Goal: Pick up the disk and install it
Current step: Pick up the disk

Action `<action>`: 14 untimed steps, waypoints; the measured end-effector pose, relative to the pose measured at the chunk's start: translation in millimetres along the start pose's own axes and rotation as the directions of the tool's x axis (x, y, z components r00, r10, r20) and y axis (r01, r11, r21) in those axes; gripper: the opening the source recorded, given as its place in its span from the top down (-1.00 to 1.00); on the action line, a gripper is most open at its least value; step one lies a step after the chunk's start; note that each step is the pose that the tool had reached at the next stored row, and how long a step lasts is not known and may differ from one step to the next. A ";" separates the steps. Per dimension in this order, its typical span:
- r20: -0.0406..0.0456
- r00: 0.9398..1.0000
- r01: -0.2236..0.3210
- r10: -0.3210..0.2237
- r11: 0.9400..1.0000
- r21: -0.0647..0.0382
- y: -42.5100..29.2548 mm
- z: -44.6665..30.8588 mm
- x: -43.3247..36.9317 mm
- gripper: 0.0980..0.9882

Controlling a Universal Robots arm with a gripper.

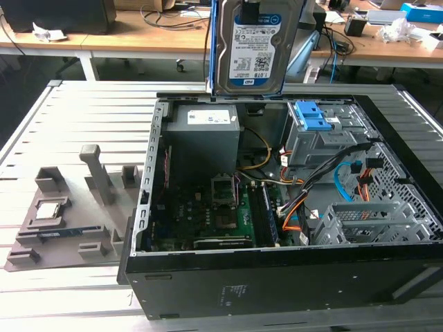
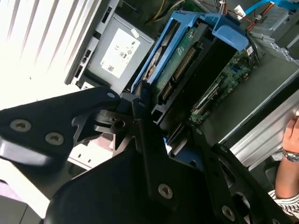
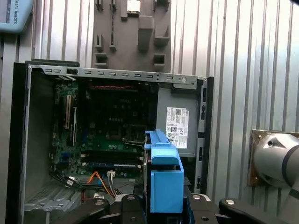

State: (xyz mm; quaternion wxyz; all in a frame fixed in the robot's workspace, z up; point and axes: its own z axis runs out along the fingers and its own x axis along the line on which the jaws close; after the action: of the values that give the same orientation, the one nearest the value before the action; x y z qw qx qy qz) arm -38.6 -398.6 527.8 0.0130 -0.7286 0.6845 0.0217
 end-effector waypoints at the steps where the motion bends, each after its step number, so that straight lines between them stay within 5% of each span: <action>1: 0.000 1.000 0.000 0.000 1.000 0.000 0.2 0.8 4.3 0.39; 5: 0.000 1.000 0.000 0.000 1.000 0.000 0.8 4.5 14.6 0.39; 14: -0.002 1.000 0.000 0.000 1.000 0.000 1.2 9.3 20.3 0.39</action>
State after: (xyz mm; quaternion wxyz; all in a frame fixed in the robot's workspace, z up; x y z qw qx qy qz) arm -38.7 -418.5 517.6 0.0124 -0.7286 0.6845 0.0211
